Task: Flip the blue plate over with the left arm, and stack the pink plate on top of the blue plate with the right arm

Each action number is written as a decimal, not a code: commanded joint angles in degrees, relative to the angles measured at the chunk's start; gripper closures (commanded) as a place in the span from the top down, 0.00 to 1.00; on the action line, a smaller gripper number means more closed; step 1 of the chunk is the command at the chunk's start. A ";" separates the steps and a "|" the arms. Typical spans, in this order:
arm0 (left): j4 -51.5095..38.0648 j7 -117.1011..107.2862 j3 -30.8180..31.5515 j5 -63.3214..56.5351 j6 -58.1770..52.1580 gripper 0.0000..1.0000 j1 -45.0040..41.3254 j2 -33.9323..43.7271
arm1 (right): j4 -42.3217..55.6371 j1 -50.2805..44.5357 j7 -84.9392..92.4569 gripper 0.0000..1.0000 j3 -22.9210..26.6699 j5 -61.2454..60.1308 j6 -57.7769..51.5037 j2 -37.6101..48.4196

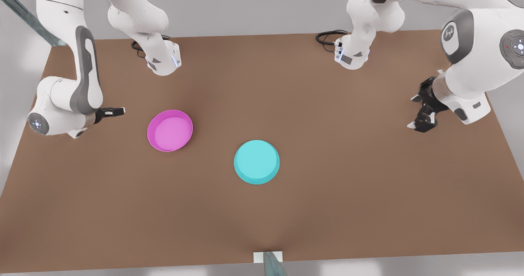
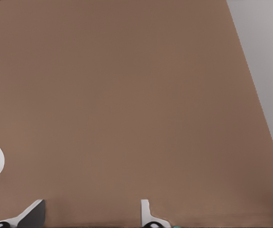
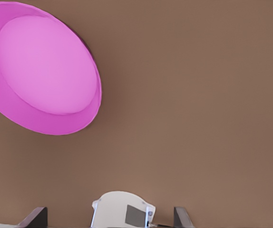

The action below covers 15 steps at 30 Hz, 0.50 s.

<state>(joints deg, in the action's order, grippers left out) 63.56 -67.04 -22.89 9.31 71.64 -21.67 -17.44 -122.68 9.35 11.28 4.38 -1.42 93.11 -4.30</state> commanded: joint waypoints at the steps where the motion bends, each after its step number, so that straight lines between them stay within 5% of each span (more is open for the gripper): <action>1: 3.04 88.51 19.11 -12.73 -5.29 1.00 15.87 2.23 | -7.12 2.34 5.42 1.00 0.02 -0.07 25.62 1.48; 4: 9.04 51.60 22.01 -12.31 1.03 1.00 12.45 5.05 | -12.41 2.26 5.24 1.00 0.02 -3.50 42.06 -0.71; 5: 9.04 34.80 22.02 -3.53 4.39 1.00 12.80 5.31 | -13.28 2.34 4.80 1.00 0.02 -4.28 45.13 -1.50; 7: 8.95 25.36 21.84 -3.07 4.30 1.00 12.80 5.57 | -14.51 2.78 4.71 1.00 -0.07 -6.65 47.69 -2.91; 11: 8.68 65.55 21.31 -4.30 0.26 1.00 16.31 6.28 | -17.24 3.05 7.16 1.00 -0.33 -16.31 44.28 -4.58; 15: 15.02 62.03 21.31 -4.30 7.29 1.00 15.79 7.34 | -17.15 2.96 13.06 1.00 -0.33 -23.98 31.09 -5.37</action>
<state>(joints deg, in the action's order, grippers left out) 77.94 -36.47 -1.55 5.26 75.18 -5.79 -10.54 -139.83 12.20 15.44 4.04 -20.19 128.84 -9.63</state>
